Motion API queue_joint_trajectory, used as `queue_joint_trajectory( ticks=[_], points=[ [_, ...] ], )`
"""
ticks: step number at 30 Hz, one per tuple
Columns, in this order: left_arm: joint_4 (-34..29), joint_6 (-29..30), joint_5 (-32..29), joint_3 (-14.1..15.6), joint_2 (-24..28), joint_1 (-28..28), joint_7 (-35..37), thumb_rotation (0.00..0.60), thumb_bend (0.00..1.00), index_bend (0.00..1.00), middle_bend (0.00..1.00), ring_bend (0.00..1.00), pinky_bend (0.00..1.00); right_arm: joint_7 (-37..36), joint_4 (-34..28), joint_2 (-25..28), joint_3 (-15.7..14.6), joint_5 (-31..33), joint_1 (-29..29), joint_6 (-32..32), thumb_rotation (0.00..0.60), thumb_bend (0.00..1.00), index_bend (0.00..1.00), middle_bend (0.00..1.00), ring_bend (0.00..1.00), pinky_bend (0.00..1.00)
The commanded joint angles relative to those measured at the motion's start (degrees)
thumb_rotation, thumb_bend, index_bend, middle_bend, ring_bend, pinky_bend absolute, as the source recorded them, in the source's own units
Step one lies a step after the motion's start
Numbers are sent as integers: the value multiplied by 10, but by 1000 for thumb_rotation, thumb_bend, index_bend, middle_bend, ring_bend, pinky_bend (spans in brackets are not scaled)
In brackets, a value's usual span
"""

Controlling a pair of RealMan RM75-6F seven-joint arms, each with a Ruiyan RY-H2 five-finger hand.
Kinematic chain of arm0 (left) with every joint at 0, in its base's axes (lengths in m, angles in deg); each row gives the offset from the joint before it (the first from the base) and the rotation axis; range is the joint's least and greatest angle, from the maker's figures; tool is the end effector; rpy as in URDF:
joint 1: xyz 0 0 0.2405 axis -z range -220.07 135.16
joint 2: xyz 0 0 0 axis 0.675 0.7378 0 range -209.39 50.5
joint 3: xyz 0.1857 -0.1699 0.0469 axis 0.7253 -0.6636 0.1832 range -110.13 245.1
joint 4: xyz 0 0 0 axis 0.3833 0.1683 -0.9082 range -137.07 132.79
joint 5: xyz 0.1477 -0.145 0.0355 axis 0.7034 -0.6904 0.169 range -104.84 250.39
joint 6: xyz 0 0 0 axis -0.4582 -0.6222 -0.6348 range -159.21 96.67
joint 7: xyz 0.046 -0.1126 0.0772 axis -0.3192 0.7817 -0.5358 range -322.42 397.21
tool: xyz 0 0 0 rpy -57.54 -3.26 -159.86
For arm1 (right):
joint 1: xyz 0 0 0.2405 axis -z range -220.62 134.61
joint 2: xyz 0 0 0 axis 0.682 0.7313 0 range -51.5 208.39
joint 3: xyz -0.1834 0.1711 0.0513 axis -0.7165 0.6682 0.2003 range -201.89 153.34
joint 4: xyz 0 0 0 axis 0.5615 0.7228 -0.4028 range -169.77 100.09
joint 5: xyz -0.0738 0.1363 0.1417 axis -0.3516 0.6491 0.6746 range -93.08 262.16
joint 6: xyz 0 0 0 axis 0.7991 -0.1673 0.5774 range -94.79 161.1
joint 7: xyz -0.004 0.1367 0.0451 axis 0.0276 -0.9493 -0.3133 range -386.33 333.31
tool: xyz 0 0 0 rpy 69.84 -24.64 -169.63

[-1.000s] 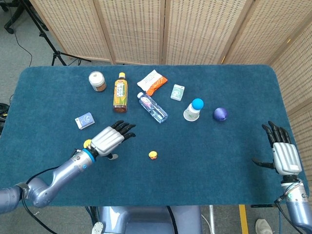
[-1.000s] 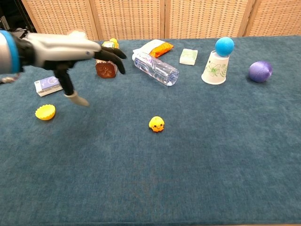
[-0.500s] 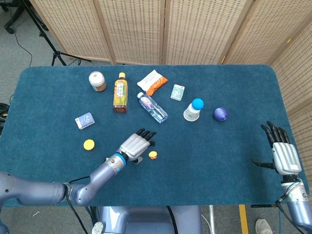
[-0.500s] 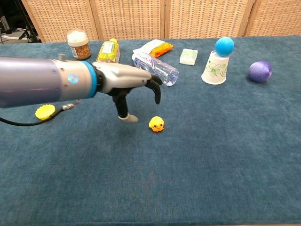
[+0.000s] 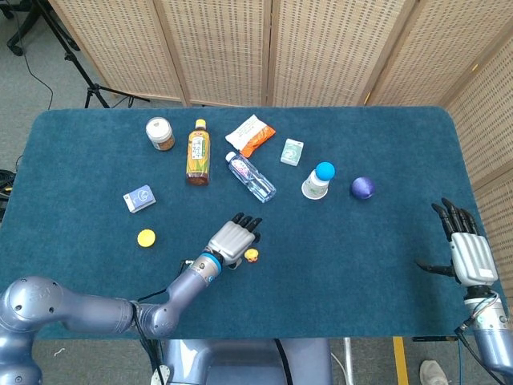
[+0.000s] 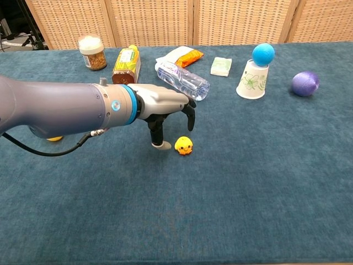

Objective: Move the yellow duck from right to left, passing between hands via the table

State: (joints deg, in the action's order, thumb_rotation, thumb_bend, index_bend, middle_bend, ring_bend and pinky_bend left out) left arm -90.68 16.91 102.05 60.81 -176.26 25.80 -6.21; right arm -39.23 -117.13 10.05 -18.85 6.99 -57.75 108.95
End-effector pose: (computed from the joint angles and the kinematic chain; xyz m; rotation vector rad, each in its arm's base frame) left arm -0.0373 0.3295 -0.0953 -2.2358 -0.8829 -0.6238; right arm -0.3265 -0.2496 0.1486 1.3316 -1.0456 0.9975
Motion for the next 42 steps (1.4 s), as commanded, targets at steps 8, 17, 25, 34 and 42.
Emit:
queue_joint_trajectory(
  ticks=[8, 17, 25, 34, 42],
  points=[
    [6, 19, 4, 10, -12, 5, 1, 600, 336, 367, 0, 0, 0, -1, -1, 1, 5, -3, 3, -6, 600, 0, 37, 0, 0, 0],
    [28, 20, 14, 13, -32, 5, 9, 600, 338, 369, 0, 0, 0, -3, -1, 2, 10, -5, 5, -10, 600, 0, 37, 0, 0, 0],
    [50, 27, 37, 12, -54, -4, 25, 600, 340, 416, 0, 0, 0, -6, -2, 3, 12, -8, 6, -15, 600, 0, 37, 0, 0, 0],
    [72, 36, 69, 12, -74, -18, 39, 600, 354, 554, 0, 0, 0, -9, -3, 4, 14, -11, 7, -18, 600, 0, 43, 0, 0, 0],
    [67, 41, 82, 3, -68, -25, 43, 600, 370, 584, 0, 0, 0, -12, -2, 5, 17, -12, 8, -19, 600, 0, 44, 0, 0, 0]
  ],
)
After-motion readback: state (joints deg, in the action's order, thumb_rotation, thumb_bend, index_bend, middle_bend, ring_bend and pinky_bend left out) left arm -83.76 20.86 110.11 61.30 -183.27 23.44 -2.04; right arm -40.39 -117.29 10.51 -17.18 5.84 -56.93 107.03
